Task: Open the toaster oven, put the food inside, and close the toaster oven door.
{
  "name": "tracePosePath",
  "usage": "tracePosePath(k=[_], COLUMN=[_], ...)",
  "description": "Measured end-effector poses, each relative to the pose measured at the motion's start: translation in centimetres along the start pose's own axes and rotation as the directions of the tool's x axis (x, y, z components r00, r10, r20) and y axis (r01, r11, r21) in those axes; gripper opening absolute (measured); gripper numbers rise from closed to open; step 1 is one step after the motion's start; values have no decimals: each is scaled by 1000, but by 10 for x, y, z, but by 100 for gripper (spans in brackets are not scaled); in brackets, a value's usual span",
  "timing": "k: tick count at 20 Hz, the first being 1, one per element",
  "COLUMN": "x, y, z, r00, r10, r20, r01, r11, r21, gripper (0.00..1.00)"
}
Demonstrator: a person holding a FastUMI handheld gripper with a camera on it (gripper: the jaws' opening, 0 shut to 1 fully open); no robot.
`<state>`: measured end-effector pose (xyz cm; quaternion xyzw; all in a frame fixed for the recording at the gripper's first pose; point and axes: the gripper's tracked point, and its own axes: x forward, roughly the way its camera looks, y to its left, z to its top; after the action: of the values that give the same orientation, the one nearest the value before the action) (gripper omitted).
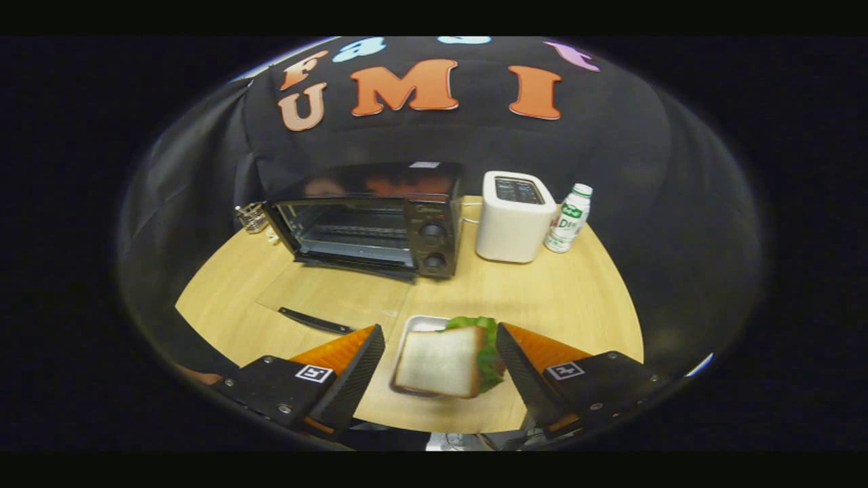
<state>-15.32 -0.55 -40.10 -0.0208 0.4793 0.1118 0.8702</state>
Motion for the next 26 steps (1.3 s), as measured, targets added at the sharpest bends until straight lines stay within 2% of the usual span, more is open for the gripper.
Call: tracePosePath(k=[3, 5, 9, 13, 14, 17, 18, 21, 23, 26], x=[15, 27, 45, 56, 58, 59, 59, 52, 49, 38], y=[-22, -25, -20, -14, -16, -8, -7, -5, -8, -3], z=[-21, -39, -62, -77, -81, -78, -79, -70, -66, -55], r00=[999, 994, 976, 946, 941, 919, 914, 902, 905, 898], r10=[1, 35, 152, 263, 276, 355, 370, 414, 412, 434], r20=[-52, -102, -156, -191, -198, -171, -166, -118, -106, -68], r01=[2, -26, -115, -182, -187, -242, -247, -284, -287, -313], r11=[999, 995, 967, 916, 907, 850, 832, 779, 775, 741], r21=[51, 93, 227, 358, 377, 468, 496, 559, 563, 594], gripper=[98, 98, 97, 92, 89, 77, 68, 51, 41, 39])
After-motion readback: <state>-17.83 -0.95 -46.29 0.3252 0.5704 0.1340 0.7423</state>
